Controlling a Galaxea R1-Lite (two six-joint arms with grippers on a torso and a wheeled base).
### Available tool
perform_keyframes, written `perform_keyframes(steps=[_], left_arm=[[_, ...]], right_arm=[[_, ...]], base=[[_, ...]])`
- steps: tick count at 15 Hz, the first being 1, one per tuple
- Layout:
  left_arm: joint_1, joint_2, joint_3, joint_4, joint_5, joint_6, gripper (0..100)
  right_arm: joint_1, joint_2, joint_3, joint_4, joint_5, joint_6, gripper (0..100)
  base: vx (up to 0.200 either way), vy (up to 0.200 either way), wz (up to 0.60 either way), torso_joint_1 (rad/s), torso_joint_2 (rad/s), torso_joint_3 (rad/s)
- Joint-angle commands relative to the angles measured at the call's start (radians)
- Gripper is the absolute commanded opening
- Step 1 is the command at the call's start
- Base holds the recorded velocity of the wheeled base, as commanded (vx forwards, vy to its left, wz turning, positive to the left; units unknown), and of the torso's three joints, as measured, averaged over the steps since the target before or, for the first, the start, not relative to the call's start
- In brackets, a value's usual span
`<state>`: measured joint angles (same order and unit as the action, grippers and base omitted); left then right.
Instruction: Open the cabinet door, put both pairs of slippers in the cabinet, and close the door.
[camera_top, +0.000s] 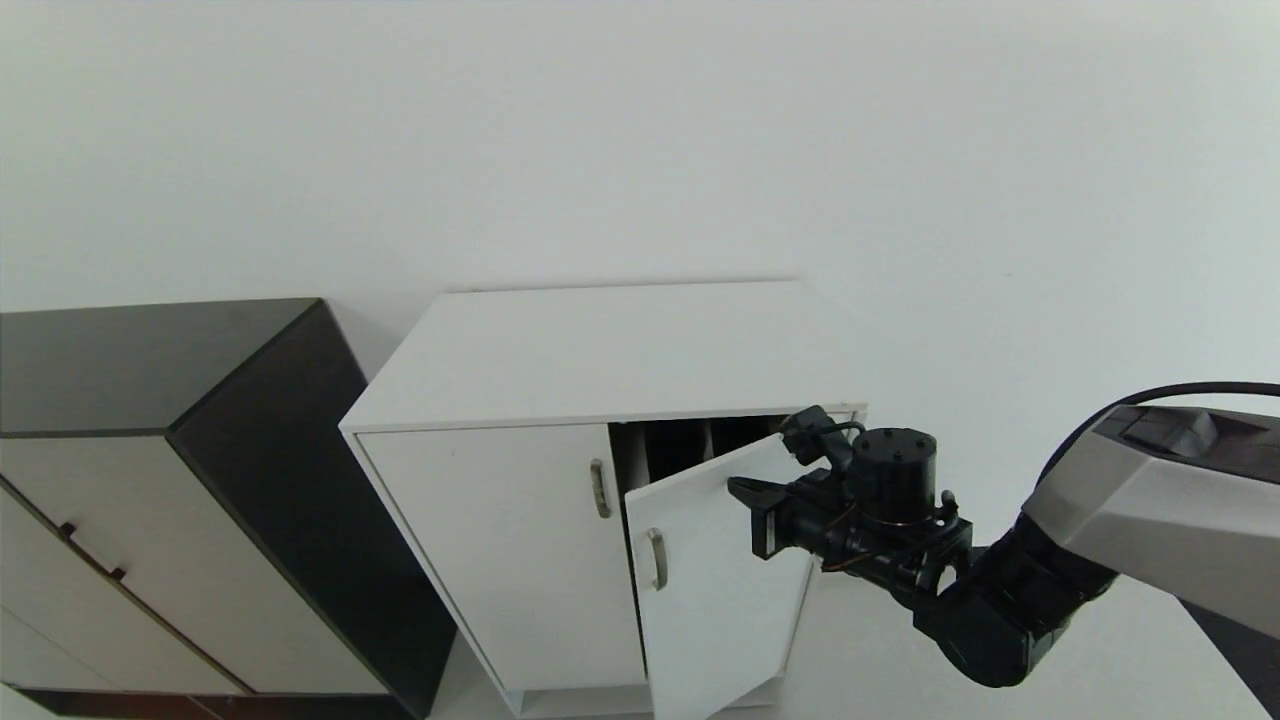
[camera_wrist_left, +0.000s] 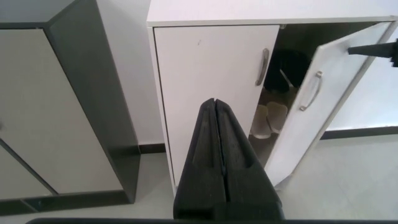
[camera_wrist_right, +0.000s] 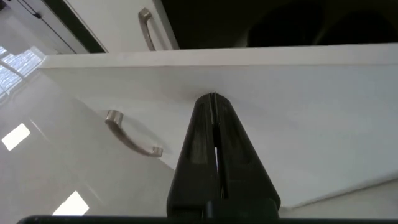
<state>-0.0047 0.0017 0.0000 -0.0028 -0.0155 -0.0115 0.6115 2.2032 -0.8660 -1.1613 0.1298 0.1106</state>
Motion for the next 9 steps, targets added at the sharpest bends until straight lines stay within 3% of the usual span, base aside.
perform_keyframes(steps=[1, 9], left_arm=[[0.0, 0.0, 0.0, 0.0, 0.0, -0.001, 0], [0.0, 0.0, 0.0, 0.0, 0.0, -0.002, 0]], right_arm=[[0.001, 0.05, -0.042, 0.003, -0.001, 0.0, 0], [-0.042, 0.09, -0.206, 0.124, -0.001, 0.0, 0]], base=[[0.0, 0.0, 0.0, 0.0, 0.0, 0.0], [0.0, 0.0, 0.0, 0.0, 0.0, 0.0]])
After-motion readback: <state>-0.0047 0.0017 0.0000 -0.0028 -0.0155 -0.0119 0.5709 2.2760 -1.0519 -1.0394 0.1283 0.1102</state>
